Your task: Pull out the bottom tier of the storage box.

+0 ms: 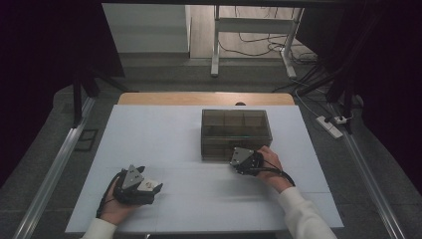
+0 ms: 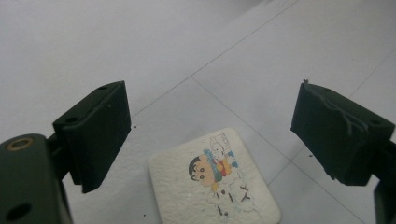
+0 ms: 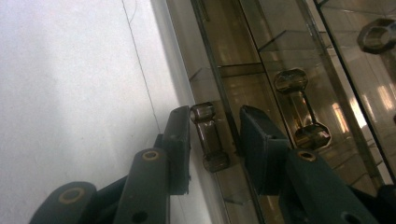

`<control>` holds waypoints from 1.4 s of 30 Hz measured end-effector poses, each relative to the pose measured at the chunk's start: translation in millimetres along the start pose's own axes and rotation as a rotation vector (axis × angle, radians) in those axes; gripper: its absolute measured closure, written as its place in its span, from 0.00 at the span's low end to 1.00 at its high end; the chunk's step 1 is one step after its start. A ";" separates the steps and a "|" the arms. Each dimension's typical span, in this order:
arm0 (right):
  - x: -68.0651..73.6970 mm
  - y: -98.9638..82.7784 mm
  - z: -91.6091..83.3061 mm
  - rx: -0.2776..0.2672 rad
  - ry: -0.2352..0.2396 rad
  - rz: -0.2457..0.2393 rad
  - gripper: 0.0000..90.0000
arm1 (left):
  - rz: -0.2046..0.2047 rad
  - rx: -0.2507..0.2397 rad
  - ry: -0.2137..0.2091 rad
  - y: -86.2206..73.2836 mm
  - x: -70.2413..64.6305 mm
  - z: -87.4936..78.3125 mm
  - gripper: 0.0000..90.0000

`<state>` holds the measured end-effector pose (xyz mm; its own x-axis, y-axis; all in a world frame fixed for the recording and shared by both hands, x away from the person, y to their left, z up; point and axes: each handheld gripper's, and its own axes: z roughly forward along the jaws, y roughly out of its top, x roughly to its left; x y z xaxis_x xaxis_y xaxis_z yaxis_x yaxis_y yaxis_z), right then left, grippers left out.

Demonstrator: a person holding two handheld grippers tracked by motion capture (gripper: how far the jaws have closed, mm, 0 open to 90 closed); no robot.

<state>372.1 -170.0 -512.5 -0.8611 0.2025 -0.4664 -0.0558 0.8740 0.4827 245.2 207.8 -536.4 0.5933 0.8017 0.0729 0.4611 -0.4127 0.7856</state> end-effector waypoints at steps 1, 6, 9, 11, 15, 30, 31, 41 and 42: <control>-0.4 -0.1 -0.3 0.001 0.010 -0.001 0.71 | 0.000 0.000 0.000 0.0 0.0 0.0 0.13; 0.4 -0.6 -0.1 -0.010 0.012 0.001 0.71 | 0.000 -0.001 0.000 -0.1 0.1 -0.3 0.13; 0.4 -0.6 -1.2 -0.004 0.013 0.005 0.71 | 0.000 -0.001 0.000 -0.1 0.2 -0.4 0.13; 0.2 -0.7 -1.3 -0.005 0.018 0.006 0.71 | -0.001 -0.001 0.001 -0.1 0.1 -0.4 0.13; -0.1 -1.0 -2.5 -0.009 0.030 0.008 0.72 | 0.000 -0.001 0.003 -0.2 0.1 -0.5 0.13; -1.4 -2.7 -7.9 -0.018 0.047 -0.009 0.75 | 0.003 0.000 0.001 -0.3 0.0 -0.8 0.13; -1.4 -2.7 -7.9 -0.018 0.047 -0.009 0.75 | 0.003 0.000 0.001 -0.3 0.0 -0.8 0.13; -1.0 -3.1 -9.6 -0.017 0.063 -0.016 0.75 | 0.003 0.001 0.000 -0.4 0.0 -0.8 0.13; -0.3 -3.3 -8.8 -0.028 0.065 -0.006 0.75 | 0.004 0.001 0.000 -0.4 0.0 -0.8 0.13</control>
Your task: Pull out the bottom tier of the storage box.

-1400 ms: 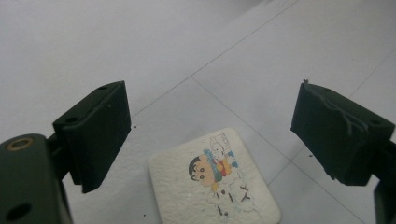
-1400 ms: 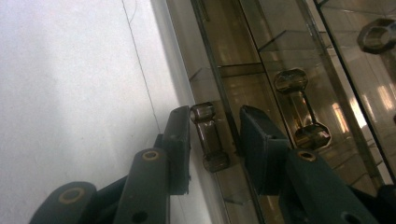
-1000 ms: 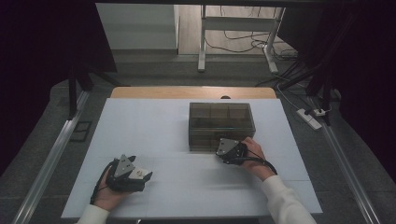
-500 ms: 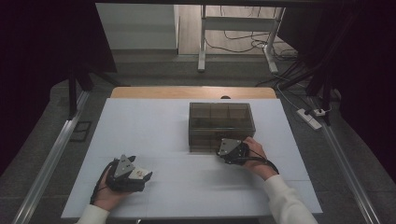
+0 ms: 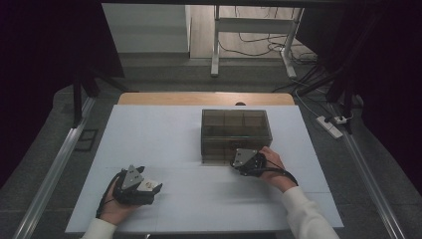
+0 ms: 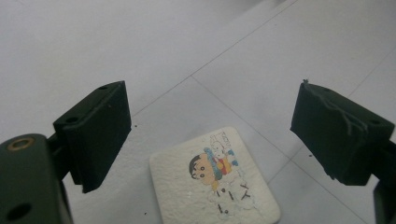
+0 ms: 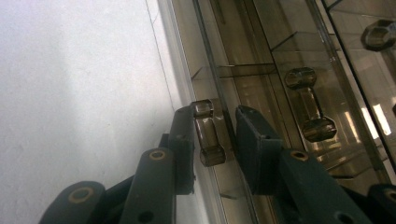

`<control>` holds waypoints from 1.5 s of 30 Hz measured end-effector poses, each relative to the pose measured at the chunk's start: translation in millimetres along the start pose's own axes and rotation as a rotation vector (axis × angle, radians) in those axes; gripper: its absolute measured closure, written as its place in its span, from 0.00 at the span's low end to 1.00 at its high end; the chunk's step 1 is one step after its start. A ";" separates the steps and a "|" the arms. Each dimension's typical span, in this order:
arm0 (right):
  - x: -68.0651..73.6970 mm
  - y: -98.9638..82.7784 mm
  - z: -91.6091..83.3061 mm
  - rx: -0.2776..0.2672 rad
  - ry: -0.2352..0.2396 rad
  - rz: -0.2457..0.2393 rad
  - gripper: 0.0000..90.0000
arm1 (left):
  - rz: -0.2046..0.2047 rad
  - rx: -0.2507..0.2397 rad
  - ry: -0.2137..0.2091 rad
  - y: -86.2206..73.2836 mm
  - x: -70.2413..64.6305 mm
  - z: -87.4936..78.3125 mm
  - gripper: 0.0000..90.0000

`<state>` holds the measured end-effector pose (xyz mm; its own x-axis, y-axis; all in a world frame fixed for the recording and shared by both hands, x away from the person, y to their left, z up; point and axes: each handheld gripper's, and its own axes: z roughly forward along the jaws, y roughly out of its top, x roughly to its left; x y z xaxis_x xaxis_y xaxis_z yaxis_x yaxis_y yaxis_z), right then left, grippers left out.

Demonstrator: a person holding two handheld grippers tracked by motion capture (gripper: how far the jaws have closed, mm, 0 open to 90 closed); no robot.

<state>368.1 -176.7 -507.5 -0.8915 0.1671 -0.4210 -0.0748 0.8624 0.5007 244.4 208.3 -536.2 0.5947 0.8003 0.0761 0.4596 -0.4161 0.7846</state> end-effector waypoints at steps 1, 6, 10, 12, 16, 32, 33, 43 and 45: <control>-0.3 -0.1 -0.4 0.002 0.002 -0.005 0.76 | 0.000 0.000 0.000 0.0 0.0 0.0 0.13; 0.0 0.2 -2.0 0.012 0.012 -0.005 0.76 | -0.003 -0.002 0.002 -0.1 0.3 -0.1 0.13; -0.1 -0.3 -2.3 0.008 0.017 -0.007 0.76 | -0.004 -0.003 0.003 -0.1 0.3 -0.2 0.13; -0.1 -0.4 -2.6 0.008 0.020 -0.010 0.76 | -0.003 -0.002 0.003 -0.1 0.3 -0.2 0.13; 0.4 -0.3 -3.7 0.015 0.022 -0.008 0.76 | -0.002 -0.001 0.003 -0.1 0.2 -0.1 0.13; -0.6 -0.8 -6.7 0.016 0.047 -0.010 0.78 | 0.000 0.002 0.003 -0.1 -0.1 0.2 0.13; -0.4 -0.8 -6.9 0.017 0.050 -0.008 0.79 | 0.000 0.002 0.003 -0.2 -0.1 0.1 0.13; 0.6 -0.7 -7.7 0.016 0.059 -0.016 0.79 | 0.001 0.003 0.003 -0.2 -0.2 0.3 0.13; 0.8 -0.4 -8.2 0.022 0.059 -0.018 0.79 | 0.001 0.004 0.003 -0.2 -0.2 0.3 0.13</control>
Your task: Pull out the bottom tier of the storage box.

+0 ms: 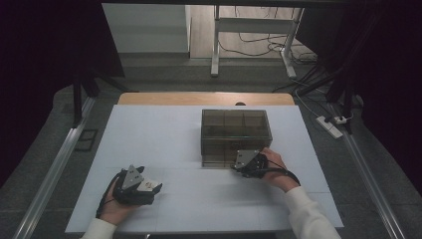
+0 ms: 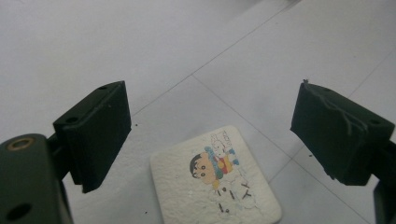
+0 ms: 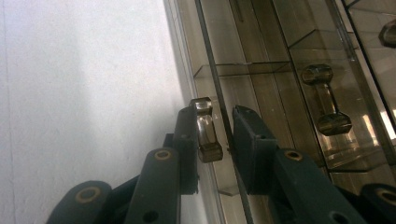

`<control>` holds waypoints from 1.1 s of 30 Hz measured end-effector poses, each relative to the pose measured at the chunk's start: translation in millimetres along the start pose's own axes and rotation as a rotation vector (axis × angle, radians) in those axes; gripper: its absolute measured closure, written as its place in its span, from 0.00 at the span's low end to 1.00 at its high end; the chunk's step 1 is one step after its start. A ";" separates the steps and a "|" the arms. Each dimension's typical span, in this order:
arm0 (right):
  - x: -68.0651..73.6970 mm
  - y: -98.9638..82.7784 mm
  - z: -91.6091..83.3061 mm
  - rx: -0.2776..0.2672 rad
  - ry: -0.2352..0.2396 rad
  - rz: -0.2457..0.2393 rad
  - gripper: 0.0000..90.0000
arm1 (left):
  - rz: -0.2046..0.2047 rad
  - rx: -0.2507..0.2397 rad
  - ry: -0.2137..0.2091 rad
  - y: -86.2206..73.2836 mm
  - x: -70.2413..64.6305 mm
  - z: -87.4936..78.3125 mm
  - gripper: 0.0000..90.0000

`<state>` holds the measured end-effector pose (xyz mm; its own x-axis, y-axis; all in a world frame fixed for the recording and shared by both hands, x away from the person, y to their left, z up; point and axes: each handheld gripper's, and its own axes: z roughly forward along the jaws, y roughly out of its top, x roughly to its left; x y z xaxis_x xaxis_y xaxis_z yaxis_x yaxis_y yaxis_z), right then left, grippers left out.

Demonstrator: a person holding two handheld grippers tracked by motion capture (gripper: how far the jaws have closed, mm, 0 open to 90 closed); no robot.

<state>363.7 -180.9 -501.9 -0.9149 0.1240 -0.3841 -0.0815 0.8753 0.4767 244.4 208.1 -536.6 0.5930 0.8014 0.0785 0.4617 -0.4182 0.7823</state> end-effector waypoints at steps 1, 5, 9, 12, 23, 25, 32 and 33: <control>0.1 0.0 0.0 -0.001 0.001 0.000 0.79 | 0.000 0.000 0.000 0.0 0.0 0.0 0.13; 0.5 0.0 0.0 -0.006 0.006 0.003 0.79 | 0.000 0.000 0.000 0.0 0.0 0.0 0.13; 1.3 -0.3 0.7 -0.017 0.011 0.010 0.79 | 0.001 0.001 0.000 0.0 -0.1 0.1 0.13; 0.9 0.3 -0.2 -0.010 0.014 0.003 0.80 | 0.001 0.001 0.001 0.0 0.0 0.0 0.13; 1.6 1.1 -1.0 -0.009 0.027 -0.009 0.80 | 0.001 0.001 0.001 0.0 -0.1 -0.1 0.13; 1.9 1.2 -1.2 -0.008 0.027 -0.010 0.80 | 0.001 0.001 0.001 -0.1 -0.2 -0.1 0.13; 3.6 1.9 -2.2 0.001 0.025 -0.009 0.80 | 0.000 0.000 0.002 -0.1 0.0 -0.2 0.13; 3.7 1.8 -2.1 -0.003 0.029 -0.007 0.80 | 0.000 -0.001 0.003 -0.1 0.1 -0.4 0.13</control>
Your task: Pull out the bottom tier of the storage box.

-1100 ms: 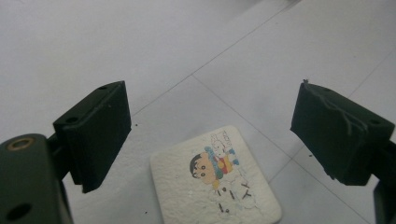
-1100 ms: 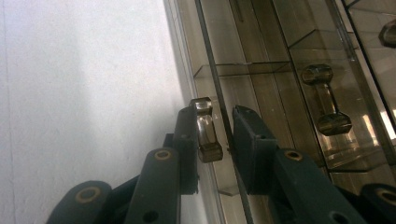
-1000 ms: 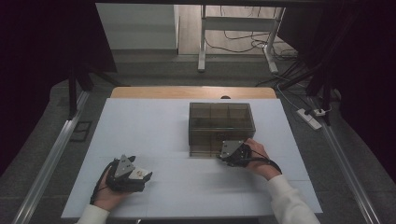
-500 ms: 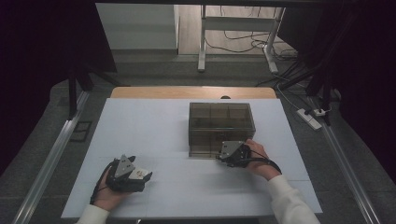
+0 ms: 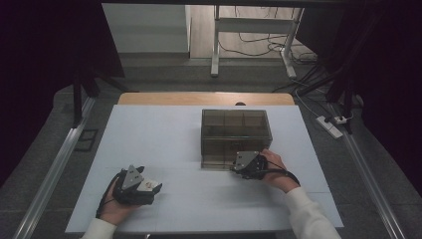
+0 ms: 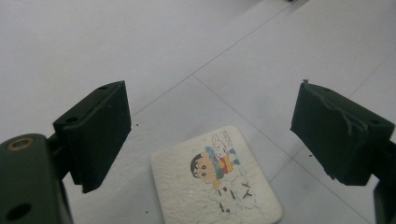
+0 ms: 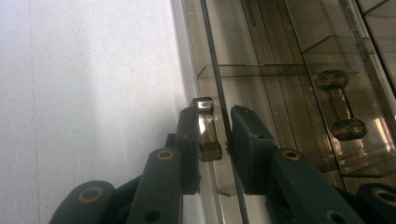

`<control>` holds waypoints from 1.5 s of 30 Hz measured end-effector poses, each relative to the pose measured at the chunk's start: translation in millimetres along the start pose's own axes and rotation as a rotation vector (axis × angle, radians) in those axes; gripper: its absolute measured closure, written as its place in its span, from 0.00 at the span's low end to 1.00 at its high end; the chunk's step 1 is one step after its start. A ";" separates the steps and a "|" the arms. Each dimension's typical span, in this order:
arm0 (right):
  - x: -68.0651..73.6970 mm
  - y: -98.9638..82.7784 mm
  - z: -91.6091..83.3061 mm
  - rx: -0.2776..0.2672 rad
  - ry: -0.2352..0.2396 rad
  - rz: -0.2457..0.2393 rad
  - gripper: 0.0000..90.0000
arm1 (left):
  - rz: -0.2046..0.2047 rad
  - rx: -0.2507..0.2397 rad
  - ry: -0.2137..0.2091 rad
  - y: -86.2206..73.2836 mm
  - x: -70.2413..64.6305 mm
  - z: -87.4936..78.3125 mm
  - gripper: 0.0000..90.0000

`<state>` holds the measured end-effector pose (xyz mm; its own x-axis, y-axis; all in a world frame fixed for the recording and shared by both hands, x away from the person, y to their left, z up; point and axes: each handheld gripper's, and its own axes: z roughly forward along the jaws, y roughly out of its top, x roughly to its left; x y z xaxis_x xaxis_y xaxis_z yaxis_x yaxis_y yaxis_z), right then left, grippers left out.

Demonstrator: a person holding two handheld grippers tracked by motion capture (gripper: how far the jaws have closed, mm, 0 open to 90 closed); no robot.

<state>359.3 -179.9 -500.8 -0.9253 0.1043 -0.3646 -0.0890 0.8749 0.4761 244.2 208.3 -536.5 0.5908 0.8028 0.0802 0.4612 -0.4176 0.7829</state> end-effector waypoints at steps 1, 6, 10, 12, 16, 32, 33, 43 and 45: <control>0.4 -0.3 0.3 -0.006 0.006 0.008 0.81 | 0.000 0.000 0.000 0.0 0.0 0.0 0.13; 0.7 -0.7 0.0 -0.015 0.011 0.006 0.81 | -0.002 -0.001 0.000 0.0 0.3 -0.1 0.13; 0.5 -0.7 -0.6 -0.014 0.022 -0.002 0.81 | -0.002 -0.001 0.001 0.0 0.1 0.1 0.13; 1.2 -0.5 -1.1 -0.011 0.021 -0.002 0.81 | -0.002 0.000 0.001 0.0 0.1 0.2 0.13; 2.2 -0.6 -1.9 -0.013 0.025 -0.003 0.81 | -0.001 0.001 0.001 0.0 0.1 0.1 0.13; 4.7 -1.3 -5.6 -0.009 0.041 -0.002 0.81 | 0.002 0.001 0.002 -0.6 0.0 0.3 0.14; 5.2 -1.4 -5.7 -0.011 0.042 -0.001 0.81 | 0.002 0.003 0.002 -0.5 0.1 0.2 0.14; 7.4 -2.6 -8.6 -0.011 0.060 -0.011 0.82 | 0.002 0.005 0.002 -0.6 0.0 0.3 0.14; 7.7 -3.5 -9.3 -0.017 0.058 -0.011 0.82 | -0.002 0.007 0.000 -0.7 0.1 0.6 0.14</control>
<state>349.1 -186.5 -497.8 -0.9438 0.0666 -0.3236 -0.1054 0.8676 0.4859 244.4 208.5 -537.4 0.5901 0.8035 0.0788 0.4672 -0.4195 0.7783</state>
